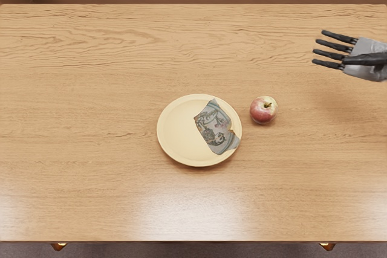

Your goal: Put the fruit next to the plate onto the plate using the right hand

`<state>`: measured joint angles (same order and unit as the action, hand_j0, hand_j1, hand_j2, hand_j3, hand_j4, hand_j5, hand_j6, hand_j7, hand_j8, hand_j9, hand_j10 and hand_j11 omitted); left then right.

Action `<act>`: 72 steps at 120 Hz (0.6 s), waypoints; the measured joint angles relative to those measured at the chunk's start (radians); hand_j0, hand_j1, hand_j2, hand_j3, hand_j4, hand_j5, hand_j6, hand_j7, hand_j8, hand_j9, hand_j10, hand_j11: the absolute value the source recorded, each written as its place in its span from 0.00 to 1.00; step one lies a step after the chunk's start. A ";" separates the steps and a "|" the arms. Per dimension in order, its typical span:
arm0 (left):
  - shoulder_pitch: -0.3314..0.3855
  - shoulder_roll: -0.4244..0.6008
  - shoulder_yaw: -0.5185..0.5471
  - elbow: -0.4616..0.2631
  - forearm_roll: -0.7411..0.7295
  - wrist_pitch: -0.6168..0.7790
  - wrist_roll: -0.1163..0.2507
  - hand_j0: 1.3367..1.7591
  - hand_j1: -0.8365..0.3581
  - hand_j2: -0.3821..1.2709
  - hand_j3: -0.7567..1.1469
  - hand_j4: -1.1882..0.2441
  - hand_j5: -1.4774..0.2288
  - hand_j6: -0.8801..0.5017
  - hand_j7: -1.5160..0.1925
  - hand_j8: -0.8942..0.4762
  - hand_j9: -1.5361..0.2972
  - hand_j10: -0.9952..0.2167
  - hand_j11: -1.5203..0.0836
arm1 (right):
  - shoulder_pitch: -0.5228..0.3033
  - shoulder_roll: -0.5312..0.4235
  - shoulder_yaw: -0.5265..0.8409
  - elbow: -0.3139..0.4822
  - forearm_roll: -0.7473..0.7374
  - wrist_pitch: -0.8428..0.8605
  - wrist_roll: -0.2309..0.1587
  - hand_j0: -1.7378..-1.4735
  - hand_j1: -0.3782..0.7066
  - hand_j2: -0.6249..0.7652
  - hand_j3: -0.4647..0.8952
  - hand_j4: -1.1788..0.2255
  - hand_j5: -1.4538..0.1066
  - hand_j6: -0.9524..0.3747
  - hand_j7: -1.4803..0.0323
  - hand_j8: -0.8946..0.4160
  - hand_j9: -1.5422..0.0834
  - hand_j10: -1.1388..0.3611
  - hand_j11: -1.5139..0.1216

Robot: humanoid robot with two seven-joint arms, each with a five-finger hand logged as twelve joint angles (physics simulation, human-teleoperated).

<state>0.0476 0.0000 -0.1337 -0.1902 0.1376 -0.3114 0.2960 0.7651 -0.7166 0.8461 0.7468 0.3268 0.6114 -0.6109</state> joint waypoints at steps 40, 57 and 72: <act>0.000 0.000 0.000 0.000 0.000 0.000 0.000 0.76 0.98 0.23 0.40 0.82 0.86 0.63 0.88 0.64 0.83 0.81 0.94 | 0.000 -0.074 0.003 0.049 0.003 0.000 0.000 0.30 0.03 0.45 0.34 0.84 0.93 0.72 0.98 0.69 0.95 0.76 0.93; 0.000 0.000 0.000 0.000 0.000 0.000 0.000 0.76 0.98 0.23 0.40 0.82 0.86 0.63 0.88 0.64 0.83 0.81 0.94 | 0.003 -0.216 0.015 0.288 -0.101 0.000 0.000 0.30 0.03 0.45 0.34 0.84 0.93 0.72 0.98 0.69 0.95 0.76 0.93; 0.000 0.000 0.000 0.000 0.000 0.000 0.000 0.76 0.98 0.23 0.40 0.82 0.86 0.63 0.88 0.64 0.83 0.81 0.94 | 0.003 -0.261 0.064 0.544 -0.323 0.000 0.000 0.30 0.04 0.45 0.34 0.83 0.92 0.71 0.97 0.68 0.94 0.75 0.92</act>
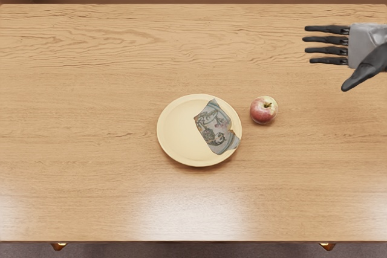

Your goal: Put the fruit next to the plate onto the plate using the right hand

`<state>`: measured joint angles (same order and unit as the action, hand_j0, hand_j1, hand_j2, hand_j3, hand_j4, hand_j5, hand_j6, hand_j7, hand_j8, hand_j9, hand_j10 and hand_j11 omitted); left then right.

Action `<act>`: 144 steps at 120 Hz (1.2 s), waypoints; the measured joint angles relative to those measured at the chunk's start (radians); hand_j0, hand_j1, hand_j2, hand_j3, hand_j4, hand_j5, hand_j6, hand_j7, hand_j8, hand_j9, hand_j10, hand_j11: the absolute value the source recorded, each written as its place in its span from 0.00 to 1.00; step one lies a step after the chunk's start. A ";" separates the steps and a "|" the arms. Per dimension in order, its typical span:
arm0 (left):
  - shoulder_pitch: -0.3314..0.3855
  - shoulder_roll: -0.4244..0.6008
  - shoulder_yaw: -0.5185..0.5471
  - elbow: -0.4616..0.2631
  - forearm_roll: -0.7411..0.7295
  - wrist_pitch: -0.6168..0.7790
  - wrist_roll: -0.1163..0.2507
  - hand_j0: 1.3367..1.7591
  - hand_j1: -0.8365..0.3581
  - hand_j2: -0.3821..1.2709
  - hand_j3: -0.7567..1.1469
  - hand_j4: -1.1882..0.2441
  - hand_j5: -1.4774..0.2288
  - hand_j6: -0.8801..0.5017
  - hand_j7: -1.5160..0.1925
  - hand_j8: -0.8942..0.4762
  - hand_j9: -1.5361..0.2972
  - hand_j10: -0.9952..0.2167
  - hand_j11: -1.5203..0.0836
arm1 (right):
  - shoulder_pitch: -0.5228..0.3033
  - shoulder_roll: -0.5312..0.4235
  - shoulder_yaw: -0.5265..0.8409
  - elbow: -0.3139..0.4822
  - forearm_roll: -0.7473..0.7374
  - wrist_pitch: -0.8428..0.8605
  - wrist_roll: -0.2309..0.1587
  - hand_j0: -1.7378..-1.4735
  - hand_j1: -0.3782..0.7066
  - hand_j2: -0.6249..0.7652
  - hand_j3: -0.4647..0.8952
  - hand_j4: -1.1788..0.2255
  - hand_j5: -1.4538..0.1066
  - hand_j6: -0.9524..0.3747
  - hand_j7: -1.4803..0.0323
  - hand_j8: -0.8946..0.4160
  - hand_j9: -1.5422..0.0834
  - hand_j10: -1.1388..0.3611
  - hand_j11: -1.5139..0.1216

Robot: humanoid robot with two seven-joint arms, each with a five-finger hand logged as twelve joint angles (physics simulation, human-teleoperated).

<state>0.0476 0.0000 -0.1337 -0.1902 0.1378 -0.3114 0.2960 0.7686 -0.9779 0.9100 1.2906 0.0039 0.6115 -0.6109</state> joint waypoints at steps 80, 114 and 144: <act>0.000 0.000 0.000 0.000 0.000 0.000 0.000 0.76 0.98 0.23 0.40 0.82 0.86 0.63 0.88 0.64 0.83 0.81 0.94 | 0.192 0.112 -0.272 0.435 -0.646 -0.542 0.000 0.30 0.12 0.44 0.34 0.77 0.86 0.65 0.90 0.61 0.88 0.70 0.86; 0.000 0.000 0.000 0.000 0.000 0.000 0.000 0.76 0.98 0.23 0.40 0.82 0.86 0.63 0.88 0.64 0.83 0.81 0.94 | 0.178 0.225 -0.460 0.416 -0.795 -0.879 0.000 0.30 0.12 0.44 0.34 0.77 0.86 0.65 0.90 0.61 0.88 0.70 0.85; 0.000 0.000 0.000 0.000 0.000 0.000 0.000 0.76 0.98 0.23 0.40 0.82 0.86 0.63 0.88 0.64 0.83 0.81 0.94 | 0.111 0.327 -0.532 0.365 -0.912 -1.055 0.000 0.30 0.12 0.44 0.34 0.78 0.86 0.65 0.90 0.61 0.88 0.70 0.86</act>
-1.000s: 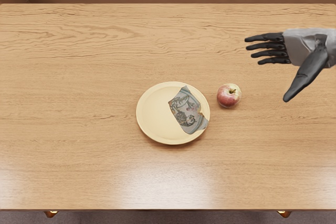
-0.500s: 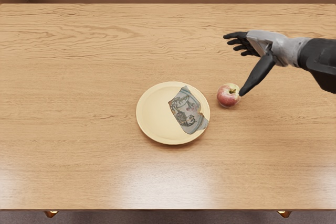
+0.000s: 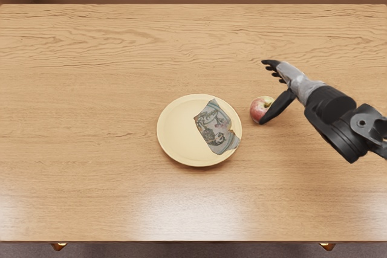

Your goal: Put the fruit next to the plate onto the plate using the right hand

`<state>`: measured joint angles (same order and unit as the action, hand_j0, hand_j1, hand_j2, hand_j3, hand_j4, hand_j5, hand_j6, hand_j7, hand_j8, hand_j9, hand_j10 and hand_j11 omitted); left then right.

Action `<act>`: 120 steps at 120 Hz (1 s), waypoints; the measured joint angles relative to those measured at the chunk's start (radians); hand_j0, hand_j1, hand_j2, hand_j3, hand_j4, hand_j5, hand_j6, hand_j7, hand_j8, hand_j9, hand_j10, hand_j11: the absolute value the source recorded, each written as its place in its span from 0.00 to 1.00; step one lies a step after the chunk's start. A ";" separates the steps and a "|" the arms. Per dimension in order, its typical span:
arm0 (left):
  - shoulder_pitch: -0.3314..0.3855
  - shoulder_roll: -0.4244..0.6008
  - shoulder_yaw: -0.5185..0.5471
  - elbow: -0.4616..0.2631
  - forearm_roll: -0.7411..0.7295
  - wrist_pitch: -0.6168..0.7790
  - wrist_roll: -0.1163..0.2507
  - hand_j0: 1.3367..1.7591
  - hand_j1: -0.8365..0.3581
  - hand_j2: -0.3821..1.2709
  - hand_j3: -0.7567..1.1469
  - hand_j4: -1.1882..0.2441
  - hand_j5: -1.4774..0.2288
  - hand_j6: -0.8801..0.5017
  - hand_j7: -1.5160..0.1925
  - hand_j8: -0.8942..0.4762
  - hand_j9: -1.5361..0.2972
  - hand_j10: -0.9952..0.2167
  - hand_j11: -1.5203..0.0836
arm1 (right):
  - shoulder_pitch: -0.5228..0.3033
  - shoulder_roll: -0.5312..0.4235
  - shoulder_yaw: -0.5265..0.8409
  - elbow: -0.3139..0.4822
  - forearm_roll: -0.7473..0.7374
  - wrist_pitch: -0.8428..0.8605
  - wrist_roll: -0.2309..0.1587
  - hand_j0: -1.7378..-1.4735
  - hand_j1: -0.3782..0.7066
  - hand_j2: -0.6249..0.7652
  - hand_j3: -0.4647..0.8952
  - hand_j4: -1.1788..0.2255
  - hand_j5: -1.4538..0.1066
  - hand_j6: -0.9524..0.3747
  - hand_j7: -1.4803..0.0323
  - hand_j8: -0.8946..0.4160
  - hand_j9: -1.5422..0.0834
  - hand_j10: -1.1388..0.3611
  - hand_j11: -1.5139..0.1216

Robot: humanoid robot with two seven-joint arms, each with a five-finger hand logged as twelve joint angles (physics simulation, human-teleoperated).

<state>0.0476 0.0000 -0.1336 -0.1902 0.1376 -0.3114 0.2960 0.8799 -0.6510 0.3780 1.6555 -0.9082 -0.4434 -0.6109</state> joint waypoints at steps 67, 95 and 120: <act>0.000 0.000 0.000 0.000 0.000 0.000 0.000 0.76 0.98 0.23 0.40 0.82 0.86 0.63 0.88 0.64 0.83 0.81 0.94 | -0.022 0.148 -0.083 -0.148 -0.087 -0.165 0.000 0.30 0.25 0.42 0.34 0.70 0.76 0.57 0.81 0.53 0.79 0.62 0.77; 0.000 0.000 0.000 0.000 0.000 0.000 0.000 0.76 0.98 0.23 0.40 0.82 0.86 0.63 0.88 0.64 0.83 0.81 0.94 | -0.023 0.158 -0.143 -0.160 -0.148 -0.167 0.000 0.30 0.33 0.41 0.34 0.64 0.70 0.51 0.74 0.47 0.73 0.58 0.71; 0.000 0.000 0.000 0.000 0.000 0.000 0.000 0.76 0.98 0.23 0.40 0.82 0.86 0.63 0.88 0.64 0.83 0.81 0.94 | -0.025 0.159 -0.151 -0.161 -0.158 -0.167 0.001 0.31 0.47 0.43 0.34 0.52 0.56 0.38 0.60 0.42 0.59 0.51 0.56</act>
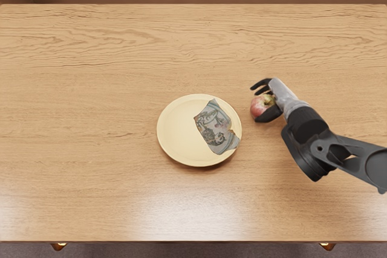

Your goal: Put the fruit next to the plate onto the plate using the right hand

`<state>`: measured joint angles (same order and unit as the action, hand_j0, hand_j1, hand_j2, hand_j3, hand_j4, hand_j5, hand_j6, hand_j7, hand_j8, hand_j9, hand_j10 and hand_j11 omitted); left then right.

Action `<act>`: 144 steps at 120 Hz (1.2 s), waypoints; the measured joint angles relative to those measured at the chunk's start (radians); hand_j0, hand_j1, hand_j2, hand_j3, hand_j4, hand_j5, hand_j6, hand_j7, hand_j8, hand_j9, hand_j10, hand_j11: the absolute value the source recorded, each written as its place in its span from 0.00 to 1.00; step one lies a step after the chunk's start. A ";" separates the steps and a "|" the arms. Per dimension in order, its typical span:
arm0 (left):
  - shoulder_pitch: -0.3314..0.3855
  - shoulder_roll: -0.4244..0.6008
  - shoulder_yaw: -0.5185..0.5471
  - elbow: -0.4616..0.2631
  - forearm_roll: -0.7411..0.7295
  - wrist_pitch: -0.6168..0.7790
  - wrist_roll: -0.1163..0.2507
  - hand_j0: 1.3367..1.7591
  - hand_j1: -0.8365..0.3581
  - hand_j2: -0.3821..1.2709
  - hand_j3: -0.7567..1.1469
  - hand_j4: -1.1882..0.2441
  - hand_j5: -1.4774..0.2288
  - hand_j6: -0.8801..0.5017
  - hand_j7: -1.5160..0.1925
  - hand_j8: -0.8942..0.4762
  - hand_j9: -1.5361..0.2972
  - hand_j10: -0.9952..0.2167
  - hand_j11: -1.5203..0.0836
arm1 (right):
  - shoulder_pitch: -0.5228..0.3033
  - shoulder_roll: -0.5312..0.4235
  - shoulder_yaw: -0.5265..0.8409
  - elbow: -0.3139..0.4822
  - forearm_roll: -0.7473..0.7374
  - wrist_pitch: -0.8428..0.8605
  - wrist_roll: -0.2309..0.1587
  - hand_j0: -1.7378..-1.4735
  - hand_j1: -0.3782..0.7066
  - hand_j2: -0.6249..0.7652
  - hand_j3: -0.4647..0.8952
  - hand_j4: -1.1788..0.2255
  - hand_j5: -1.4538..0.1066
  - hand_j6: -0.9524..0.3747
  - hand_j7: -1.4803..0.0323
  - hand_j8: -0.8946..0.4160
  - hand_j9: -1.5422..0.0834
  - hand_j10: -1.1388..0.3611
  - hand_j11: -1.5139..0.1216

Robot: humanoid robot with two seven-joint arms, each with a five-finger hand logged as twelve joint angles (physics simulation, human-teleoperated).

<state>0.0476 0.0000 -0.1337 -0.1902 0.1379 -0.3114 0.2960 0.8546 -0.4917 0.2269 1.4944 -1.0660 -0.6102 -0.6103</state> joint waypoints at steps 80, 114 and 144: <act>0.000 0.000 0.000 0.000 0.000 0.000 0.000 0.76 0.98 0.23 0.40 0.82 0.86 0.63 0.88 0.64 0.83 0.81 0.94 | 0.002 -0.004 0.038 0.007 0.014 0.001 -0.003 0.34 0.52 0.68 0.34 0.25 0.21 0.41 0.26 0.55 0.26 0.60 0.23; 0.000 0.000 0.000 0.000 0.000 0.000 0.000 0.76 0.98 0.23 0.40 0.82 0.86 0.63 0.88 0.64 0.83 0.81 0.94 | 0.096 0.002 0.058 0.071 0.023 0.003 0.000 0.32 0.52 0.73 0.34 0.26 0.13 0.41 0.24 0.55 0.20 0.63 0.19; 0.000 0.000 0.000 0.000 0.000 0.000 0.000 0.76 0.98 0.23 0.40 0.82 0.86 0.63 0.88 0.64 0.83 0.81 0.94 | 0.108 0.044 0.059 0.141 0.022 0.002 -0.001 0.32 0.48 0.74 0.34 0.26 0.13 0.31 0.23 0.47 0.21 0.55 0.20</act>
<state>0.0475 0.0000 -0.1334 -0.1902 0.1377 -0.3114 0.2961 0.9624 -0.4474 0.2856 1.6354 -1.0440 -0.6086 -0.6111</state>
